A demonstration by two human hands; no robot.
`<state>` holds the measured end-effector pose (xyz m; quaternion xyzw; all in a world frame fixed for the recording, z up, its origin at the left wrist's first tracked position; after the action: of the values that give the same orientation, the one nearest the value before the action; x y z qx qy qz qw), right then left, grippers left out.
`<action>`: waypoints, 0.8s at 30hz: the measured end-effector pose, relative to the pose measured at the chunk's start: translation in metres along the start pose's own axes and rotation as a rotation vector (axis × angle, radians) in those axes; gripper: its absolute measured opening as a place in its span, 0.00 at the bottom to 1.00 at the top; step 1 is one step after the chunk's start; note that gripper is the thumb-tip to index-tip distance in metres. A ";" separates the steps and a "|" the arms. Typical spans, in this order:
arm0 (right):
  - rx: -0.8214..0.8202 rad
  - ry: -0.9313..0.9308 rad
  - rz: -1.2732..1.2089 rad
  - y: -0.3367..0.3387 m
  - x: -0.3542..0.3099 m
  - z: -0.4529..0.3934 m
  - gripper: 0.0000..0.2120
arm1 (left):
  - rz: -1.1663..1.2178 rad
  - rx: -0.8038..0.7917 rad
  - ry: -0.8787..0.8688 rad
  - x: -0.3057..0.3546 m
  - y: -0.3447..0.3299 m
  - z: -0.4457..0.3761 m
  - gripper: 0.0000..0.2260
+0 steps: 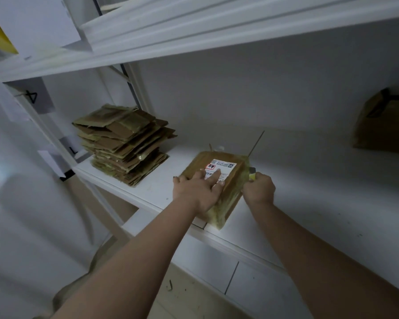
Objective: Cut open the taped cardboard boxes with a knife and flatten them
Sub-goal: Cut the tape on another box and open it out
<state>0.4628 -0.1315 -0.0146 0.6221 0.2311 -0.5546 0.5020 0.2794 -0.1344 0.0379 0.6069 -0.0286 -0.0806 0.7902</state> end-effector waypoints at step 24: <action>-0.542 0.014 -0.180 -0.023 0.020 0.124 0.11 | 0.206 0.000 0.091 -0.001 -0.005 0.013 0.23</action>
<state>0.3921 -0.2373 -0.0268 0.4462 0.4286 -0.5106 0.5971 0.2765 -0.1478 0.0362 0.6037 -0.0549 0.0286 0.7948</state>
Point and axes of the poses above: each hand's wrist, its own z-axis away from the middle knuckle, its own y-axis out of the back of the hand, x = y × z, the point moved 10 cm from there along -z, towards the middle knuckle, and after that the axes turned 6 degrees about -x, right-handed, at the moved point
